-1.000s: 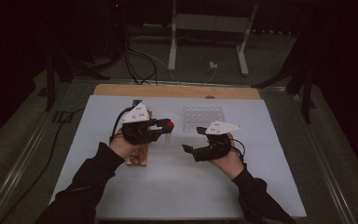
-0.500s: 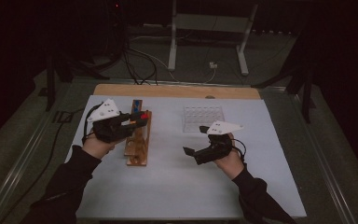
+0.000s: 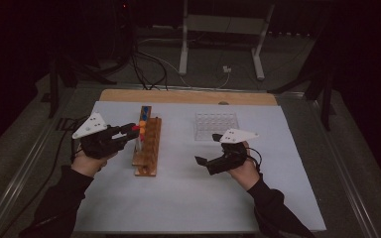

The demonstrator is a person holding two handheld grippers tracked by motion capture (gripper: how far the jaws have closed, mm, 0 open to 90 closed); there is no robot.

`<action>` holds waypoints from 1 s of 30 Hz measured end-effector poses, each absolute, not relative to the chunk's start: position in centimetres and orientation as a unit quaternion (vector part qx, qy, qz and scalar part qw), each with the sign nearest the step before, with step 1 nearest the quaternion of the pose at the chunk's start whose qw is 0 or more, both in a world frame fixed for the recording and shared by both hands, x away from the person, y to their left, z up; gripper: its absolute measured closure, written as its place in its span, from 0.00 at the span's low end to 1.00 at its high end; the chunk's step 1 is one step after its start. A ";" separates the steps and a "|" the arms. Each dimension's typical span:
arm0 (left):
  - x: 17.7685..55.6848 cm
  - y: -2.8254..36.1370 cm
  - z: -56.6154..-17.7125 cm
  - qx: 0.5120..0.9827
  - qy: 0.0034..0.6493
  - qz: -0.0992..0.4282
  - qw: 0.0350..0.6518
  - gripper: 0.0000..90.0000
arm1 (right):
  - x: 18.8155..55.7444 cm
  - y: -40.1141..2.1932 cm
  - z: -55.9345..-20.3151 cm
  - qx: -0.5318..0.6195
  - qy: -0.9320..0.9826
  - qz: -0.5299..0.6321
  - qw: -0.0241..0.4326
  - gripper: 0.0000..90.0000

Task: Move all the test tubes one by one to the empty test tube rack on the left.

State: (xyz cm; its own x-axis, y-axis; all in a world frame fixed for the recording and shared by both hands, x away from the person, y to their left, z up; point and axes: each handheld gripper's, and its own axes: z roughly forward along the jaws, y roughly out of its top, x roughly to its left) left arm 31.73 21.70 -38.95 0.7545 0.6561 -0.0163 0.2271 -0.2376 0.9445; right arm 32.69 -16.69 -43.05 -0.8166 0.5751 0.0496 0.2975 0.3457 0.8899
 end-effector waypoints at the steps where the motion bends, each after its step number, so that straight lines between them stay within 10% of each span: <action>1: 31.7 21.8 -39.3 0.761 0.292 0.199 0.544 0.79 | 32.7 -16.7 -43.1 0.269 0.809 0.504 0.137 0.00; 30: 31.8 21.5 -44.8 0.781 0.317 0.182 0.507 0.79 | 32.7 -16.7 -43.2 0.261 0.814 0.503 0.128 0.00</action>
